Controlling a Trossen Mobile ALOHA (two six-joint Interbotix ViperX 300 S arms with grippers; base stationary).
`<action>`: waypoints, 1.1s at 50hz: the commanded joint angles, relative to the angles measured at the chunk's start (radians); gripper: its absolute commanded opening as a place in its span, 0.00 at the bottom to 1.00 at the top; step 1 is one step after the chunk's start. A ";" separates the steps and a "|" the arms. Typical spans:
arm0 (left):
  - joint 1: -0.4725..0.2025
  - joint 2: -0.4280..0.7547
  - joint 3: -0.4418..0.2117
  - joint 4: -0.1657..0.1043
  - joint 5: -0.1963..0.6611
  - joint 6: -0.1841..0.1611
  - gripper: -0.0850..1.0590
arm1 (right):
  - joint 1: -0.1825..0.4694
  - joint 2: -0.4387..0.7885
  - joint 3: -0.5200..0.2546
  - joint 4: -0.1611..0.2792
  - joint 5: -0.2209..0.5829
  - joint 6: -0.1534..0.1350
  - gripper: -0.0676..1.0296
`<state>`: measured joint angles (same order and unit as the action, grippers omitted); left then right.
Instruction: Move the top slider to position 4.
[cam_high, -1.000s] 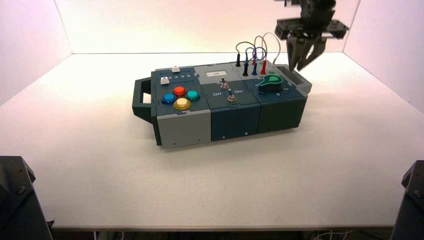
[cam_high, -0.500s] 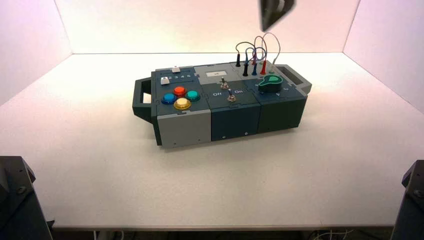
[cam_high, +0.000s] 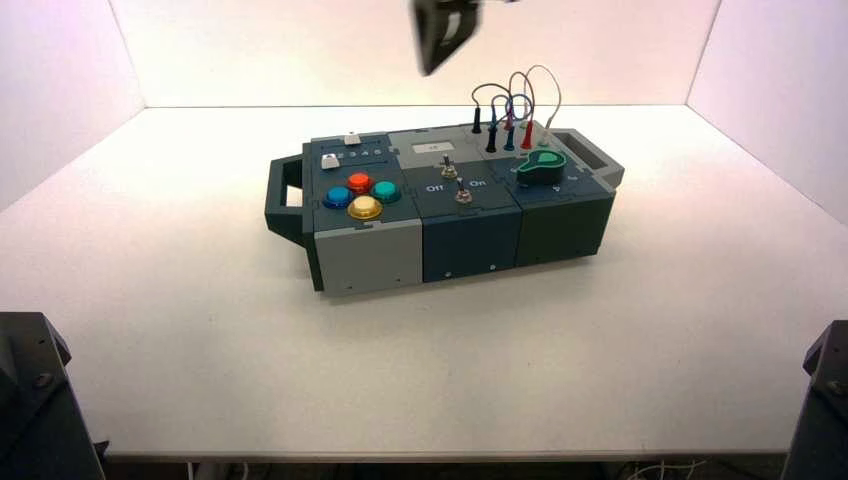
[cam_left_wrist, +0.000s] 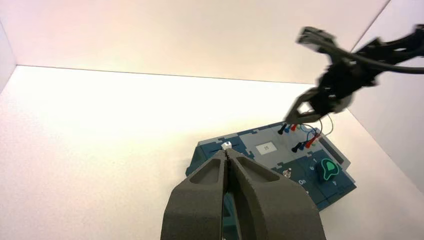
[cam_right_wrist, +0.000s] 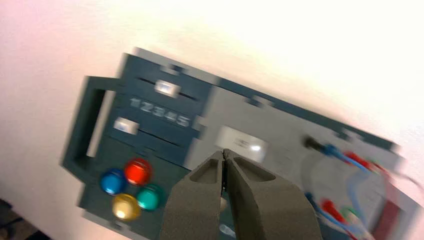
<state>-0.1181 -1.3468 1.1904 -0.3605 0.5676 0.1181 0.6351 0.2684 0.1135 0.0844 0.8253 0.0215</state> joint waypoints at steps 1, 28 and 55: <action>0.005 0.011 -0.017 -0.002 -0.005 0.003 0.05 | 0.046 0.029 -0.107 0.012 0.023 0.005 0.04; 0.005 0.008 -0.017 -0.002 -0.005 0.003 0.05 | 0.144 0.209 -0.313 0.038 0.120 0.006 0.04; 0.005 -0.003 -0.015 -0.002 -0.005 0.003 0.05 | 0.144 0.293 -0.371 0.043 0.124 0.005 0.04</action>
<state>-0.1181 -1.3576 1.1904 -0.3605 0.5676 0.1181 0.7747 0.5798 -0.2132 0.1243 0.9480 0.0230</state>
